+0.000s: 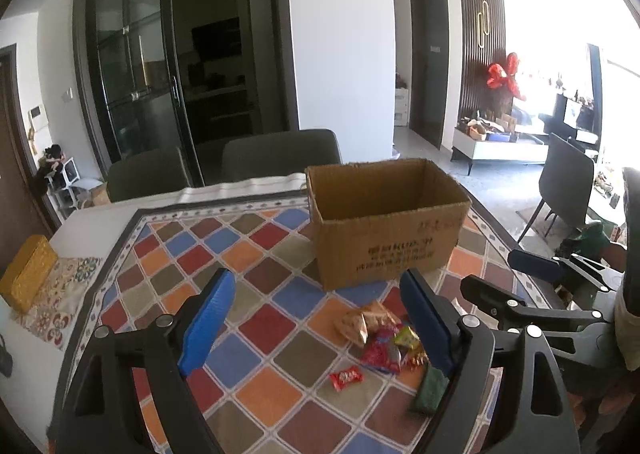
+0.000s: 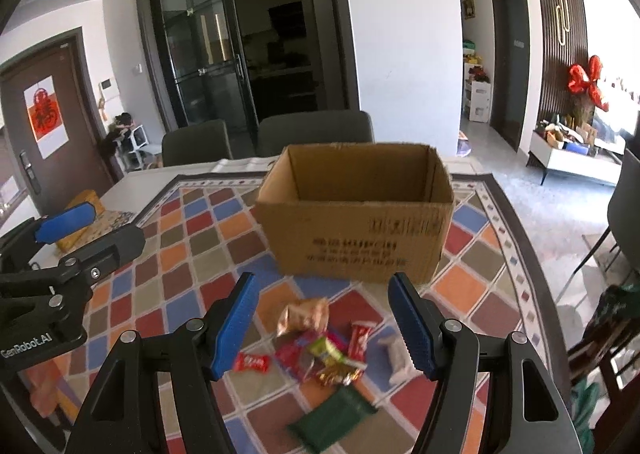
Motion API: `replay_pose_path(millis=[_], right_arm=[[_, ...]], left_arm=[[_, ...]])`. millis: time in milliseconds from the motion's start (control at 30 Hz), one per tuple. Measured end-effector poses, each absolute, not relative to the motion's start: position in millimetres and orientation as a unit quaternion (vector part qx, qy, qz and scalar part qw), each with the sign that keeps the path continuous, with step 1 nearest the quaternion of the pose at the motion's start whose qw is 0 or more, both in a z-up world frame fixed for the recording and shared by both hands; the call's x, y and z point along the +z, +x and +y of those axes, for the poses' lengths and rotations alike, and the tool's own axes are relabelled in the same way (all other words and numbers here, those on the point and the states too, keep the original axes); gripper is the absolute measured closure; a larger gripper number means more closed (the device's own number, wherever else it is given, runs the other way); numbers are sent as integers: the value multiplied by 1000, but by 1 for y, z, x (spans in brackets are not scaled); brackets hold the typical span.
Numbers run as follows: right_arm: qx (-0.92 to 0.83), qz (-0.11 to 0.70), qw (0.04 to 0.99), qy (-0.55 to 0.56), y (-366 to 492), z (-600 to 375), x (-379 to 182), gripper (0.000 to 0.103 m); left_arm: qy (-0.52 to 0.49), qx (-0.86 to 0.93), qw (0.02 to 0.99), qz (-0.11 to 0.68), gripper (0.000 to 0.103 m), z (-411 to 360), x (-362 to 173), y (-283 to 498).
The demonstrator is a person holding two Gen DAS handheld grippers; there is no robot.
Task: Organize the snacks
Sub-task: 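Withdraw both grippers from the box back toward the snack pile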
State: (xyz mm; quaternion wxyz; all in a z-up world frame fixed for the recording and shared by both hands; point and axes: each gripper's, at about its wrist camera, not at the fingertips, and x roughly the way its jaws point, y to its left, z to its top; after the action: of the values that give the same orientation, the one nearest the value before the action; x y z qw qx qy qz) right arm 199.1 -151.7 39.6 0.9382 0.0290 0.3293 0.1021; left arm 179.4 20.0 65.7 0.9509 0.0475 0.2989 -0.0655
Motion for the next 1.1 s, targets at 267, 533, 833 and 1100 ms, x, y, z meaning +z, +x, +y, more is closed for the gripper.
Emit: replay_pose_path(millis=[267,533,833,1100], right_arm=[[93,334,938,26,175,-150,25,35],[89,365,926,38,162,-150,-4,35],[86,414,905,44,166,-149,-42,35],[79,451,887,54,179,-152,-72,35]], left_arm=[[29,-63,942,328,18,27,34,161],[14,-74,924,376,18,29,-8,158],[1,-91,902,421,18,27,-45,169],[-7,-95,889,447,18,24,-72,185]])
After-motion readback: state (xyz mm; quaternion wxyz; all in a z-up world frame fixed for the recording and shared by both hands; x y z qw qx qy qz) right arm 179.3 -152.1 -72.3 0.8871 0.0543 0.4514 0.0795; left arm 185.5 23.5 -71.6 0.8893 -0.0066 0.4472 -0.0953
